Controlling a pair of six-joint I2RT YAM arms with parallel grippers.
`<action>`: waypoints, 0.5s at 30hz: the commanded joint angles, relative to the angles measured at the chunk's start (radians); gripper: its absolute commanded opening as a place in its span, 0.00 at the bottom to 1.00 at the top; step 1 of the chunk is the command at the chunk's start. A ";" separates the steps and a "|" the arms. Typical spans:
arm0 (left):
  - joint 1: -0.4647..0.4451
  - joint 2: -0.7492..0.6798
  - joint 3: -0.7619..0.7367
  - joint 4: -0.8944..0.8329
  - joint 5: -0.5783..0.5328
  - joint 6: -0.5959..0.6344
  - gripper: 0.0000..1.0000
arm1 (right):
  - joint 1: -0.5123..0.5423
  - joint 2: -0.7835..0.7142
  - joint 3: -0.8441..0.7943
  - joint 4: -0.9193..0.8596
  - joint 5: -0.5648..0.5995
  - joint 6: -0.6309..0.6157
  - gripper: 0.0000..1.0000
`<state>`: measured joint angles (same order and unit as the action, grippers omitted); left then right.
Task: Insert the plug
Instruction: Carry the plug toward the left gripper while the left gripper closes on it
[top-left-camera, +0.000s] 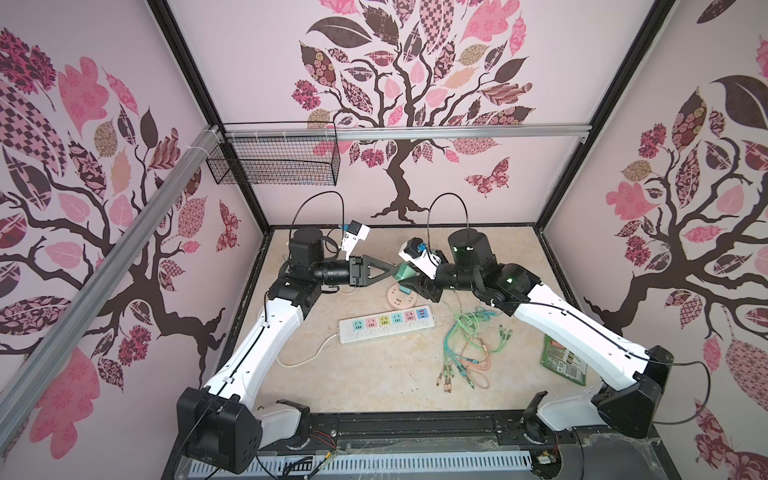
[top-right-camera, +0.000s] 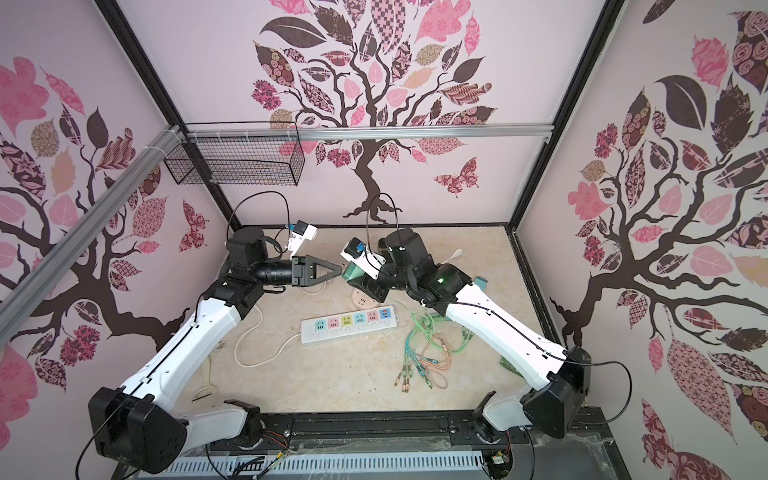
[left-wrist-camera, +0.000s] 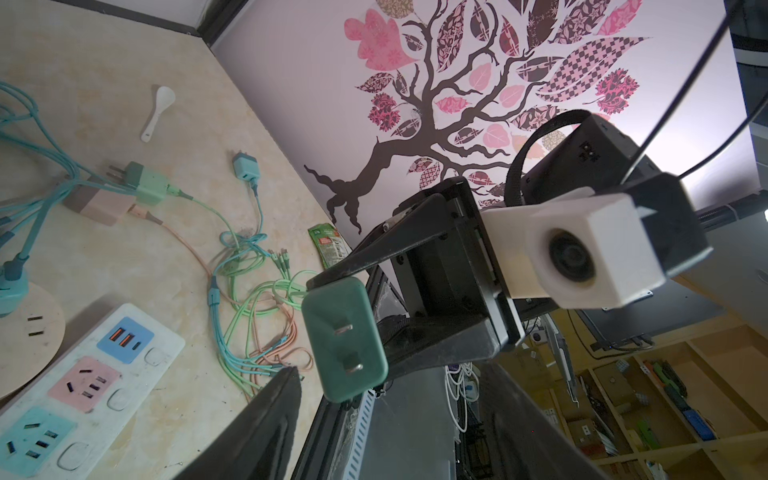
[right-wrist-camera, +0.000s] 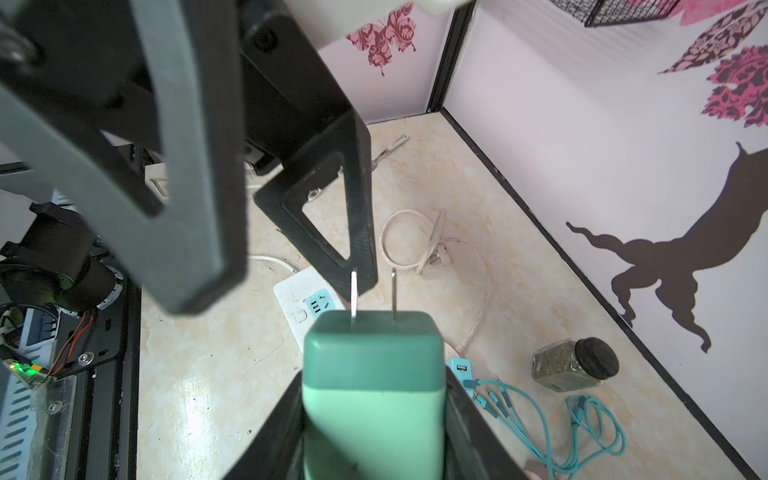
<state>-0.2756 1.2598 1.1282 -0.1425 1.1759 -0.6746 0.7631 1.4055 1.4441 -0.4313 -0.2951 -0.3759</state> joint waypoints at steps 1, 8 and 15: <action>-0.005 0.022 -0.002 0.009 0.007 0.011 0.69 | 0.019 0.026 0.060 -0.019 0.014 -0.037 0.36; -0.007 0.027 0.003 -0.002 0.014 0.017 0.63 | 0.037 0.051 0.089 -0.029 0.019 -0.059 0.36; -0.011 0.031 -0.001 -0.012 0.029 0.021 0.54 | 0.043 0.063 0.105 -0.029 0.032 -0.071 0.36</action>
<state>-0.2817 1.2877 1.1278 -0.1539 1.1820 -0.6701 0.7986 1.4487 1.4879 -0.4484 -0.2764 -0.4328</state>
